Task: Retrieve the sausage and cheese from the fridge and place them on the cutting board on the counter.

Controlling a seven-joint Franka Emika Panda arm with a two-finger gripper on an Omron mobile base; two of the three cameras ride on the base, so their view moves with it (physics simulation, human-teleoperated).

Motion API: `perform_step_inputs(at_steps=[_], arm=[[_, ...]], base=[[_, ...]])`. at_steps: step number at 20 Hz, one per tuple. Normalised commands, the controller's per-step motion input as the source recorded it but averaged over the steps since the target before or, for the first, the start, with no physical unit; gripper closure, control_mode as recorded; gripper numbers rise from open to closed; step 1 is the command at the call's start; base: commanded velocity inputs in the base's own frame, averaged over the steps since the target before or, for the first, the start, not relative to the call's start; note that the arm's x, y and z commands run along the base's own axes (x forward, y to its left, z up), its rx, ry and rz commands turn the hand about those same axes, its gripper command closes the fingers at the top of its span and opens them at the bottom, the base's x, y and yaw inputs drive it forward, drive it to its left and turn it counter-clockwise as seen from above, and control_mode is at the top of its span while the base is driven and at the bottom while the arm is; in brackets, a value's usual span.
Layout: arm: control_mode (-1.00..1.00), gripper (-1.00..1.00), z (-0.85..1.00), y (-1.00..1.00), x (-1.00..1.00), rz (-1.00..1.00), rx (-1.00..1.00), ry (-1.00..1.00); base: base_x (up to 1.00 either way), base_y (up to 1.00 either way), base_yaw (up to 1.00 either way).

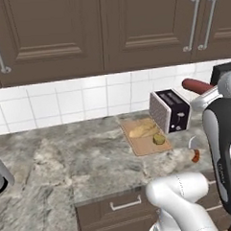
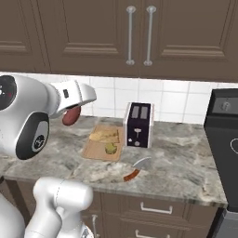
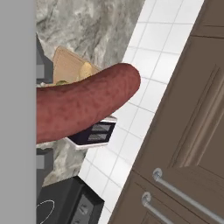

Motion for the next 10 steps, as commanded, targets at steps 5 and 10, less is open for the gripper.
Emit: perform_step_inputs(at_steps=[5, 10], arm=[[1.0, 1.0, 0.0, 0.0, 0.0, 0.0, 0.0, 0.0], [-1.0, 1.0, -0.2, 0.06, 0.05, 0.0, -0.12, 0.06]], base=[[0.61, 0.13, 0.0], [0.16, 0.05, 0.0]])
